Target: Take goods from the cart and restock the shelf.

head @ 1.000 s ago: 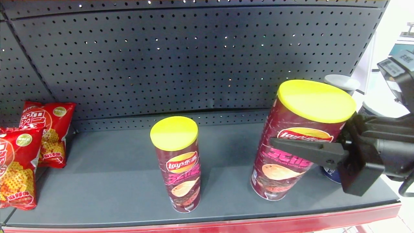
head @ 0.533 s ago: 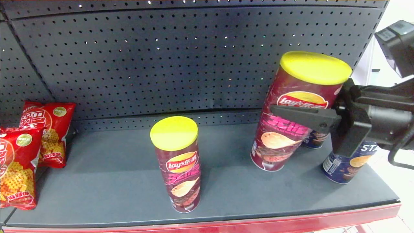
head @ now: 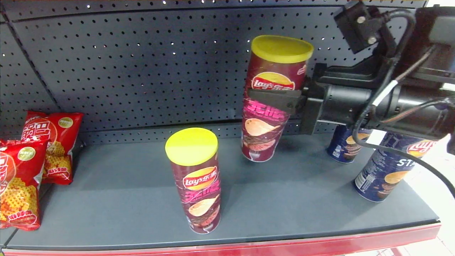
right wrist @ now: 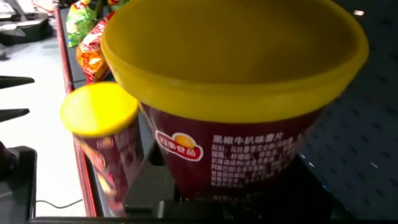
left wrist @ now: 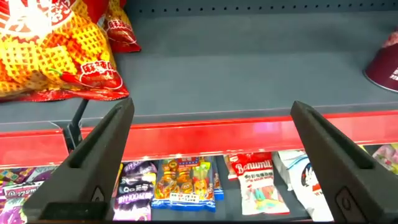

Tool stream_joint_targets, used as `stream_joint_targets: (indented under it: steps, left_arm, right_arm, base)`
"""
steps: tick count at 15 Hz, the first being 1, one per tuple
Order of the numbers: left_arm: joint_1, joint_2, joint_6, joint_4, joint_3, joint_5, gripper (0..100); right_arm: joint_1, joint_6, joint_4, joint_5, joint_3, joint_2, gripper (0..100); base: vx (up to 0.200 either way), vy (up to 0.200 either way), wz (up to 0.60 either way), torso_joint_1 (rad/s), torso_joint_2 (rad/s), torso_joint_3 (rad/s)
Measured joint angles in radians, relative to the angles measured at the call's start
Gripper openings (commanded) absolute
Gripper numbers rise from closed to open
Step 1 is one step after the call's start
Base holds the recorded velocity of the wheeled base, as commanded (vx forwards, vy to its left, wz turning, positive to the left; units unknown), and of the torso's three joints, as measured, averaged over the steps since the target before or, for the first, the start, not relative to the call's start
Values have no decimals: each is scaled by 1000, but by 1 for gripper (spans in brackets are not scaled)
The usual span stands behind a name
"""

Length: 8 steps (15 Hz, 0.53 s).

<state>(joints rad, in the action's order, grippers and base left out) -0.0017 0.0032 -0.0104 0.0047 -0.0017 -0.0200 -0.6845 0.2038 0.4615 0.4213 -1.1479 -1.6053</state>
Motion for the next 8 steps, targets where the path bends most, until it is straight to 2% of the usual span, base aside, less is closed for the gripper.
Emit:
stream_joint_targets:
  steps: [4,7,8]
  left_arm:
    - [0,0,0,0,0,0,100]
    - [0,0,0,0,0,0,100]
    - [0,0,0,0,0,0,100]
  right_arm:
    - [-28,1,1,24,-95,-120,0]
    - [3,24,14,114,-147,-204,0]
    - [18,42,13,180,-160,-230,0]
  base:
    - [0,0,0,0,0,0]
    - [0,0,0,0,0,0]
    - [0,0,0,0,0,0]
